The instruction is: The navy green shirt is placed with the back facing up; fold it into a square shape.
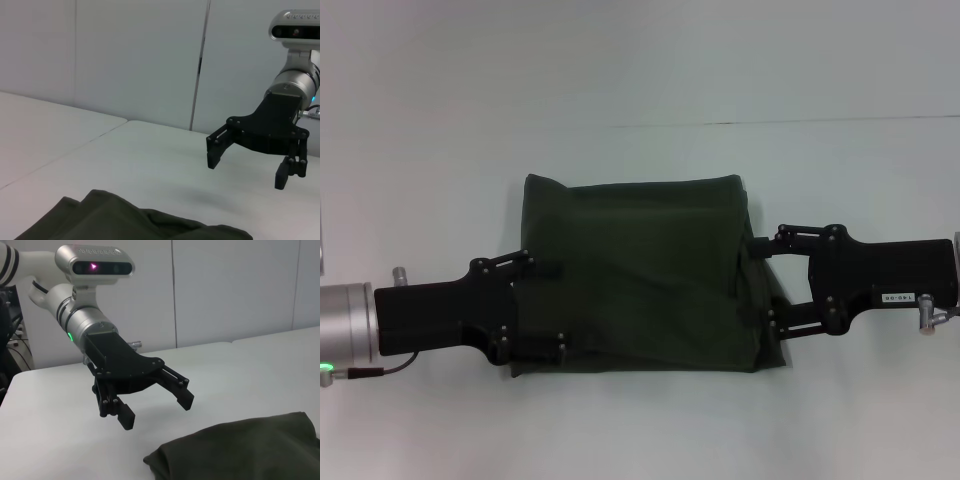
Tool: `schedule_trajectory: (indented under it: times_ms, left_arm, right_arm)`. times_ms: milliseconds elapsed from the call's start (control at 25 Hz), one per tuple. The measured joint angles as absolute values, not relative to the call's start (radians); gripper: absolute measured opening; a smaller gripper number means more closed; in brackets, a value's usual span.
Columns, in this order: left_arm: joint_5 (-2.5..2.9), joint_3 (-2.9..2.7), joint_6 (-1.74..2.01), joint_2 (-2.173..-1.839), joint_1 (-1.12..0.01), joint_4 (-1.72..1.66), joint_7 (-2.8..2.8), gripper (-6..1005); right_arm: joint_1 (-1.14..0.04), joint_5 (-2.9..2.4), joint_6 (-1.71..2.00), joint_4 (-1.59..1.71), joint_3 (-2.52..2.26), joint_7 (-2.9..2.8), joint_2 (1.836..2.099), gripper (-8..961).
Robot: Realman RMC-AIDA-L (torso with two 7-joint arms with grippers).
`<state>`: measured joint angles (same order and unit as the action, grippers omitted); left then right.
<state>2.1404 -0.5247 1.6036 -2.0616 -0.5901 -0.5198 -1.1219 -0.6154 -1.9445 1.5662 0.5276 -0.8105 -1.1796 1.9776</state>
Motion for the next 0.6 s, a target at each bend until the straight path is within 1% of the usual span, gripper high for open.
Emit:
schedule_trajectory:
  times_ms: [600]
  left_arm:
    - [2.151, -0.525, 1.603, -2.062, -0.593, -0.522, -1.122, 966]
  right_arm:
    - [-0.607, -1.947, 1.568, 0.526, -0.812, -1.186, 1.979, 915]
